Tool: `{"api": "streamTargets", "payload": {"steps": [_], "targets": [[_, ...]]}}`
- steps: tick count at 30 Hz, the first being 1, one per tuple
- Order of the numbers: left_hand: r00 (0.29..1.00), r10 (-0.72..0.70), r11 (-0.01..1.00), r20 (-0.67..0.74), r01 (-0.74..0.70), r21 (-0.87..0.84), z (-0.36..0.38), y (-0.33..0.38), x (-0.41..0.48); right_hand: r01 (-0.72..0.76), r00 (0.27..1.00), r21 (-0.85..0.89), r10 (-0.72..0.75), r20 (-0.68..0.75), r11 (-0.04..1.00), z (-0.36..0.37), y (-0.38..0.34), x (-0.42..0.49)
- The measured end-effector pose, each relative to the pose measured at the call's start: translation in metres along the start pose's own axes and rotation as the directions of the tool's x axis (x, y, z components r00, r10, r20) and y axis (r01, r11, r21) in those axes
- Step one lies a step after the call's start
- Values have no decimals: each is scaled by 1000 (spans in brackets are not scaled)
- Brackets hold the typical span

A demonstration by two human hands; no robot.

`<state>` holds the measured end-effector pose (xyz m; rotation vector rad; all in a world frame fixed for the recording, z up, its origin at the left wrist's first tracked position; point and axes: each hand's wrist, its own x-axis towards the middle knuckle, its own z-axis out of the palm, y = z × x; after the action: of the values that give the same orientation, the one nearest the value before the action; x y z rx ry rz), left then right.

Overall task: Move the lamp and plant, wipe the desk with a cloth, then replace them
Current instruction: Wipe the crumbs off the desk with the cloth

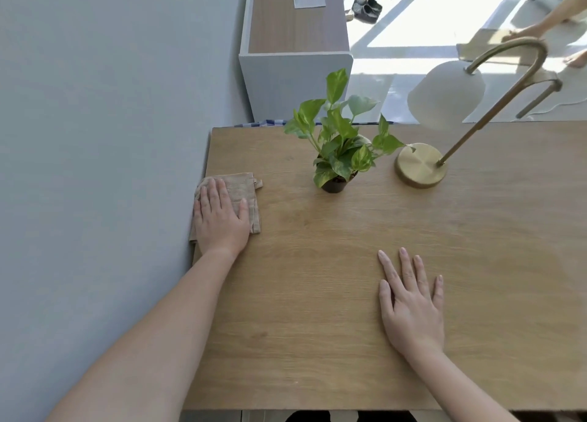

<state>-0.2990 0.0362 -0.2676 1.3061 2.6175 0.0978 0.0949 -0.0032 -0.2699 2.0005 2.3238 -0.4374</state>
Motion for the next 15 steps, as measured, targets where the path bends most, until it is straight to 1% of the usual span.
{"api": "streamTargets", "payload": {"steps": [4,6,11,15], "targets": [[1000,-28,1000,4,28,3,2,21,23,-12,1000,-11,12,0,1000,1,-1,5],[1000,-16,1000,9,16,2,4,32,23,-15,1000,-12,15,3,1000,1,0,6],[978,205,978,33,-206,14,18,78,-10,-17,1000,7,17,4,1000,-1,-1,6],[952,302,953,49,-302,-1,28,102,-57,-22,1000,0,22,8,1000,-4,2,4]]}}
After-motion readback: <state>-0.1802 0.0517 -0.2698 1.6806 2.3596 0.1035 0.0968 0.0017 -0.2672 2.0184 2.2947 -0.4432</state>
